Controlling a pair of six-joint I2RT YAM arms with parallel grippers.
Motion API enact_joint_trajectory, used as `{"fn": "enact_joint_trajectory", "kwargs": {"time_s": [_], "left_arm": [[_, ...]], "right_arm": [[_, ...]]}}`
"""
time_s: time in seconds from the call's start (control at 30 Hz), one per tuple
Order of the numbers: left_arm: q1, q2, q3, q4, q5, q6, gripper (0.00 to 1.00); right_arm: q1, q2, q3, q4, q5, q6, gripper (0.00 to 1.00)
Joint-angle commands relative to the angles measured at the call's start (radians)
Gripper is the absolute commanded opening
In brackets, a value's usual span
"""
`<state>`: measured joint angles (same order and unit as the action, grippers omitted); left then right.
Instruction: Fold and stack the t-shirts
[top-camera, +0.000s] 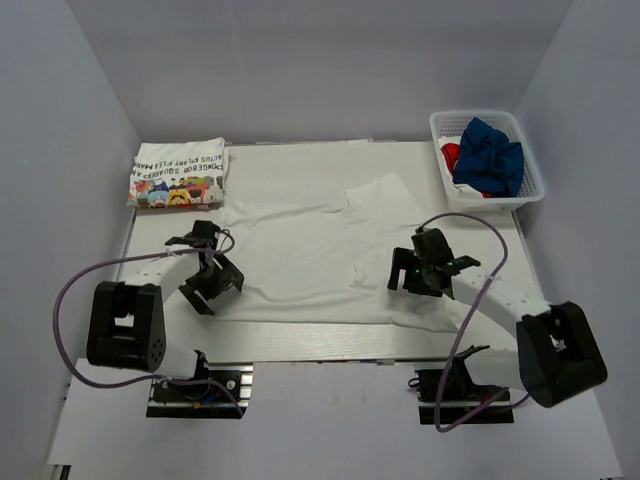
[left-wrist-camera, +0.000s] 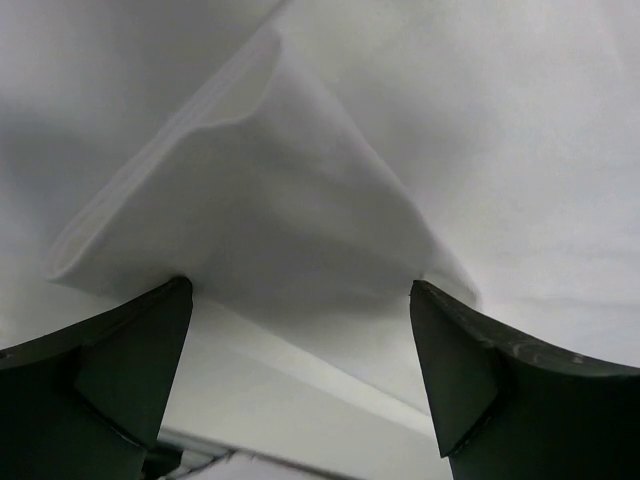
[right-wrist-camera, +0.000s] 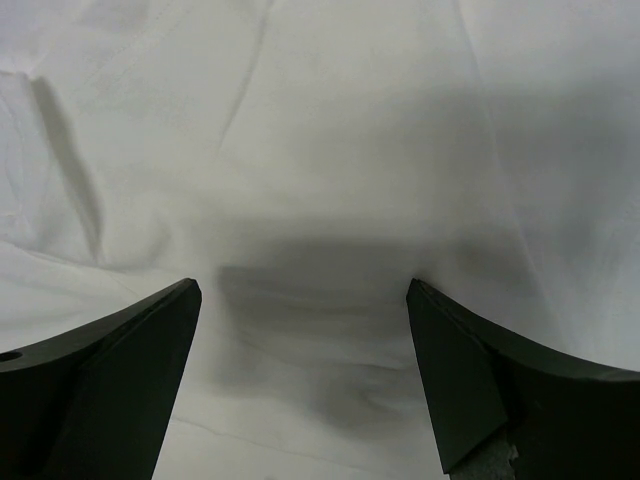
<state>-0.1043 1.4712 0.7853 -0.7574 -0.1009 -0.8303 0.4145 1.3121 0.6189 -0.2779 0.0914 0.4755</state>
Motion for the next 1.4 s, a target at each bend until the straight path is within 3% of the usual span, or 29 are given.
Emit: {"fn": "enact_joint_trajectory", "kwargs": {"time_s": [0.0, 0.17, 0.27, 0.33, 0.63, 0.77, 0.9, 1.1, 1.37], "left_arm": [[-0.006, -0.102, -0.093, -0.164, 0.063, -0.061, 1.0], [-0.015, -0.279, 0.015, -0.246, 0.047, -0.07, 1.0], [-0.015, -0.25, 0.151, -0.139, 0.052, 0.011, 1.0], [0.003, -0.192, 0.239, -0.109, 0.043, 0.046, 1.0], [0.014, 0.337, 0.809, -0.111, -0.189, 0.132, 1.0], [0.014, 0.493, 0.948, -0.102, -0.261, 0.18, 1.0], [0.003, 0.596, 1.009, -0.046, -0.325, 0.244, 0.96], [-0.006, 0.699, 1.094, -0.089, -0.326, 0.254, 0.84], [-0.006, 0.698, 0.944, -0.036, -0.301, 0.209, 0.79]], "right_arm": [[0.007, -0.129, -0.048, -0.153, -0.037, 0.043, 0.9], [0.027, -0.29, -0.016, -0.205, -0.052, 0.023, 0.9], [0.026, -0.294, 0.059, -0.175, 0.002, -0.027, 0.9], [0.024, -0.242, 0.152, -0.141, 0.025, -0.058, 0.9], [0.001, 0.057, 0.493, -0.067, 0.198, -0.086, 0.9], [-0.003, 0.168, 0.564, -0.064, 0.205, -0.109, 0.9], [-0.022, 0.234, 0.628, -0.063, 0.22, -0.136, 0.9], [-0.051, 0.289, 0.662, -0.063, 0.242, -0.161, 0.9], [-0.08, 0.351, 0.693, -0.063, 0.225, -0.173, 0.9]]}}
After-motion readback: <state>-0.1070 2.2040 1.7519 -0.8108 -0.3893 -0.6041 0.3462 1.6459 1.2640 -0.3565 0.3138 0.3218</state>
